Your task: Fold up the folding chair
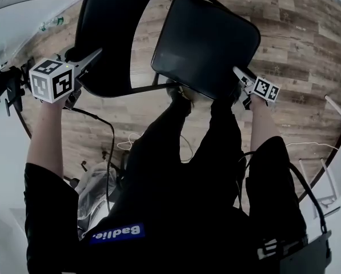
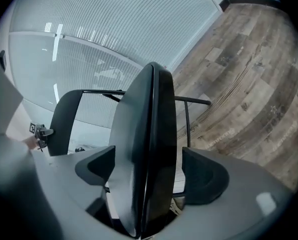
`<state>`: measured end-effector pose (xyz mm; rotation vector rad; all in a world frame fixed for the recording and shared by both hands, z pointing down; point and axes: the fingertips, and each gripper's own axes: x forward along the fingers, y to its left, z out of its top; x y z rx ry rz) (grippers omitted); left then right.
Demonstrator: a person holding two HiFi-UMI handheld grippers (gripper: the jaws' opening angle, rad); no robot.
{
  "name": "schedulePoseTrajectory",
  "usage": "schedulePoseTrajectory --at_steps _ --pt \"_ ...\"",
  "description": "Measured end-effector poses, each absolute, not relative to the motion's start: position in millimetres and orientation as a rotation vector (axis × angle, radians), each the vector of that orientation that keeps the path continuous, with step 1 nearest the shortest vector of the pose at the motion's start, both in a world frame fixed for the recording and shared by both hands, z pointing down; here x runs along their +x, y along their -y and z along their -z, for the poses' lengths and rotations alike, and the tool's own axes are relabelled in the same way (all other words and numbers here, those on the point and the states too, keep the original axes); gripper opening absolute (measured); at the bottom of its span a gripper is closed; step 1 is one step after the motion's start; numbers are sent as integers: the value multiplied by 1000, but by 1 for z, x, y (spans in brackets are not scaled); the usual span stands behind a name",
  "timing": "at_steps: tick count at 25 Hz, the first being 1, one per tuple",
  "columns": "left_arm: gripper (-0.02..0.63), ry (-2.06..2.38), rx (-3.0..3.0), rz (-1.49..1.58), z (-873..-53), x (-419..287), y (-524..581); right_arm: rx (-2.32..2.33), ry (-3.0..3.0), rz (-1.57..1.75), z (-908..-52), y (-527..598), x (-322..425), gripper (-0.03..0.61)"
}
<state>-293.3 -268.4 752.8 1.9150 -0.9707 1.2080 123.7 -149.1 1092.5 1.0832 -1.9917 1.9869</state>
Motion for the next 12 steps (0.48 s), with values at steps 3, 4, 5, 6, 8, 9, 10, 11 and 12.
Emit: schedulePoseTrajectory --at_steps 3,4,5,6,8,9,10,11,12 --pt "175 963 1905 -1171 -757 -292 269 1055 2018 -2055 -1100 157 117 386" --pt "170 961 1902 -1163 -758 -292 269 1047 2024 -2067 -1102 160 114 386" --pt "166 958 1900 -1157 -758 -292 269 1035 2028 -2076 -1104 162 110 385" --pt "163 954 1898 -1152 -757 -291 268 1023 2028 -2083 -1105 163 106 385" --pt "157 946 1894 -1141 -756 -288 268 1017 2022 -2097 -1108 165 102 385" --pt "153 943 1891 -1133 -755 -287 268 1023 2019 -2105 -1110 165 102 385" --pt "150 943 1888 -1126 -754 -285 268 1028 2018 -2115 -1111 166 102 385" --pt "149 947 1883 -1120 -754 -285 268 1030 2021 -2122 -1112 166 103 385" --pt "147 952 1879 -1116 -754 -285 268 1030 2027 -2122 -1112 167 103 383"
